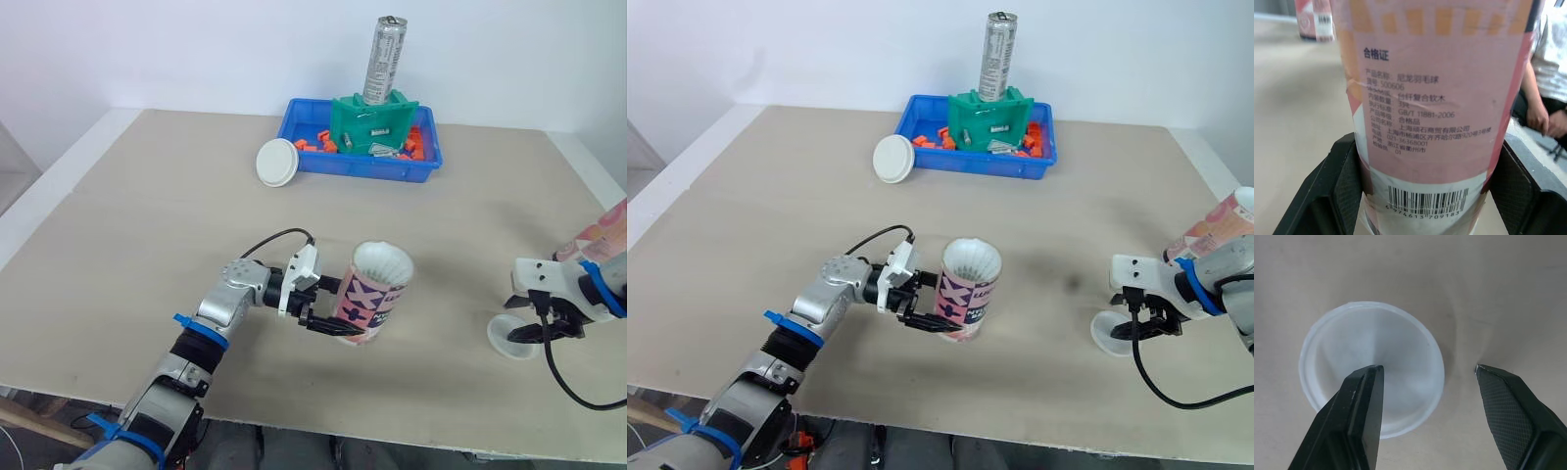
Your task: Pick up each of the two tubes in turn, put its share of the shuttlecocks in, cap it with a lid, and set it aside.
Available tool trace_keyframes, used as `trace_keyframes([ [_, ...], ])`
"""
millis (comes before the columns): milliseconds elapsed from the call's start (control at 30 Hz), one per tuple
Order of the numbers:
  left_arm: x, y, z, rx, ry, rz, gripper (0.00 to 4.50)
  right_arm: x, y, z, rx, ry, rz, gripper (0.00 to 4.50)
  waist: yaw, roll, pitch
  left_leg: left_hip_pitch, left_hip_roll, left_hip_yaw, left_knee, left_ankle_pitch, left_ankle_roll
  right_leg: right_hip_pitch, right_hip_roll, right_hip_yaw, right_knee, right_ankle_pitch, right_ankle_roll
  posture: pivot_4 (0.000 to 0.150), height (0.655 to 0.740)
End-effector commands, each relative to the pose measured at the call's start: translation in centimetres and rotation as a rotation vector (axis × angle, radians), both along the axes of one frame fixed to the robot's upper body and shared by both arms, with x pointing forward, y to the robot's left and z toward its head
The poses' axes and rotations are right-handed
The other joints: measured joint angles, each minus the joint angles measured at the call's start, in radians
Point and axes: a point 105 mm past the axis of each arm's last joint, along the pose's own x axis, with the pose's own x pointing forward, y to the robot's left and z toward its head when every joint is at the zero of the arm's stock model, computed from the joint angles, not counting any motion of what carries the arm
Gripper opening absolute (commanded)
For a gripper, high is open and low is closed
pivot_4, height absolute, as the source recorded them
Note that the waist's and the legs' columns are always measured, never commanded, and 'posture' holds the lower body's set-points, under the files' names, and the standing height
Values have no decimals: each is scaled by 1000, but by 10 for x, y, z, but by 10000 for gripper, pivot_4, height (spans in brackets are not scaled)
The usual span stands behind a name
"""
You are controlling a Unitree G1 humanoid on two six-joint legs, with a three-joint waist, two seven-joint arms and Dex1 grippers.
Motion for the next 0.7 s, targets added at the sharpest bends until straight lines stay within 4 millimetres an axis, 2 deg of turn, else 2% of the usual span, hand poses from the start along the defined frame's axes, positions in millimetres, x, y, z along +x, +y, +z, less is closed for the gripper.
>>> trace_keyframes([
  [33,1,7,-5,-9,-10,27,33963,1,9,2,7,-7,41,28361,0,0,0,0,0,0,0,0,0,0,0,0,0,-1,-2,1500,7400],
  [267,1,14,-12,-31,13,71,33963,3,15,2,4,-6,74,204,0,0,0,3,0,0,0,0,0,2,0,0,0,-1,-3,1500,7400],
  [467,-7,27,-37,49,5,70,33963,19,30,22,20,-97,120,204,-9,0,-1,7,1,1,0,0,0,5,0,1,0,-1,-4,1500,7400],
  [567,-8,34,-46,90,-5,70,33963,26,47,47,49,-175,182,204,-15,1,-1,9,1,2,0,0,0,6,0,1,0,0,-5,1500,7400],
  [700,-4,36,-45,71,14,94,33963,30,74,85,104,-287,270,204,-28,1,-1,11,1,2,-1,0,0,7,0,2,0,0,-5,1500,7400],
])
